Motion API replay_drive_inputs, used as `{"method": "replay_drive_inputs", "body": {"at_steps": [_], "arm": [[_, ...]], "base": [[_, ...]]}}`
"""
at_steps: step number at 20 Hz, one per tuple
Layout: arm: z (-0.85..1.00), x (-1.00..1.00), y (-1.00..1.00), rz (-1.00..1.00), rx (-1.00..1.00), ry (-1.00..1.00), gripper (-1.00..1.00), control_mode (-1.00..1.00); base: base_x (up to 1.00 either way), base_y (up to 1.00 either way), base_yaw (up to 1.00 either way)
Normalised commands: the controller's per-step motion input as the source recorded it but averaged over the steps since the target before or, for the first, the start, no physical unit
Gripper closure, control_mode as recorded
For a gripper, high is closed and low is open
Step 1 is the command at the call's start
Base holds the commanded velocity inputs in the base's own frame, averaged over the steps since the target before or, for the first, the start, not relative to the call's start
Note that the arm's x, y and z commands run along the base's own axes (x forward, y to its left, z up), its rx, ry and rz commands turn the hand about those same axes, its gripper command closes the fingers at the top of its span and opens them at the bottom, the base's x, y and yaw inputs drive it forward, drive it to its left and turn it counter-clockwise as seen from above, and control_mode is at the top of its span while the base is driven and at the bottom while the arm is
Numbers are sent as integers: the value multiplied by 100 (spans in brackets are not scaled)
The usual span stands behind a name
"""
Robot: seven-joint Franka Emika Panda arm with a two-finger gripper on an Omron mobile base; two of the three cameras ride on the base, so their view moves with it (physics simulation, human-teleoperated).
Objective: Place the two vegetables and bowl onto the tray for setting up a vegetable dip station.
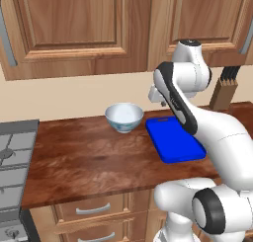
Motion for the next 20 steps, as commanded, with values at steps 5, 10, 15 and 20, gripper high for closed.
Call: {"method": "replay_drive_inputs", "body": {"at_steps": [5,10,15,20], "arm": [[0,-5,0,0,0,0,-100,-100],[-6,-14,1,-2,4,0,-100,-100],[-15,-15,16,-2,0,0,-100,-100],[-15,-5,25,0,-4,-5,-100,-100]], "base": [[0,0,0],[0,0,0],[0,0,0],[0,0,0]]}}
